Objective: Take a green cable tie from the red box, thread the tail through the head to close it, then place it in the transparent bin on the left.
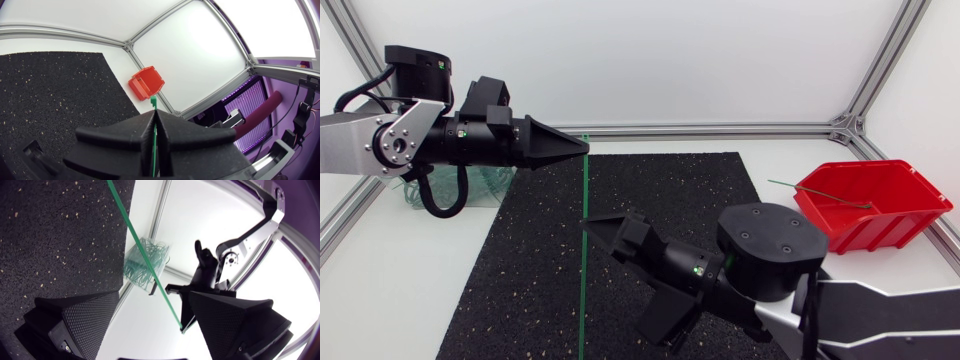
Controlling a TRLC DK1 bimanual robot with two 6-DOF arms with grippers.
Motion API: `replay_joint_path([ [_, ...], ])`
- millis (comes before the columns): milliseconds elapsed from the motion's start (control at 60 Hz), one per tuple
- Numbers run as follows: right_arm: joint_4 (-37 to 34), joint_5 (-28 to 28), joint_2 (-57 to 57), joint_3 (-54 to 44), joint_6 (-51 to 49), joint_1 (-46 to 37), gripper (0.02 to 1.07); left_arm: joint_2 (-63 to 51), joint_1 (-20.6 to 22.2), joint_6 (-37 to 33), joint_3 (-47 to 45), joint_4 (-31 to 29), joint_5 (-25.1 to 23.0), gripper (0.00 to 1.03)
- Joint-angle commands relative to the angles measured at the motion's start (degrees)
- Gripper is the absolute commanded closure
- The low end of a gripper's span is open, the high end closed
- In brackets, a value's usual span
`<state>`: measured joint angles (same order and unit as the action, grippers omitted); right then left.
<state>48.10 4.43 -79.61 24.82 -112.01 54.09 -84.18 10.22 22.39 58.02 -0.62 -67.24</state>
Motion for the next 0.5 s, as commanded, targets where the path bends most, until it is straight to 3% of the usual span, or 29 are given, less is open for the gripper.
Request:
replay_joint_path([
  [0,2.09,5.15,-1.51,-2.49,-7.17,-1.17,0.05,-1.51,0.59,-1.12,2.01,-0.61,-0.35,1.0],
  [200,3.14,12.54,-1.95,-2.58,-9.46,-0.82,0.05,-4.15,0.77,-2.09,2.19,-1.31,-0.35,1.0],
  [483,4.73,12.1,-6.69,-2.58,-9.55,2.52,0.06,-5.38,0.68,-2.79,2.01,-1.57,-0.35,1.0],
])
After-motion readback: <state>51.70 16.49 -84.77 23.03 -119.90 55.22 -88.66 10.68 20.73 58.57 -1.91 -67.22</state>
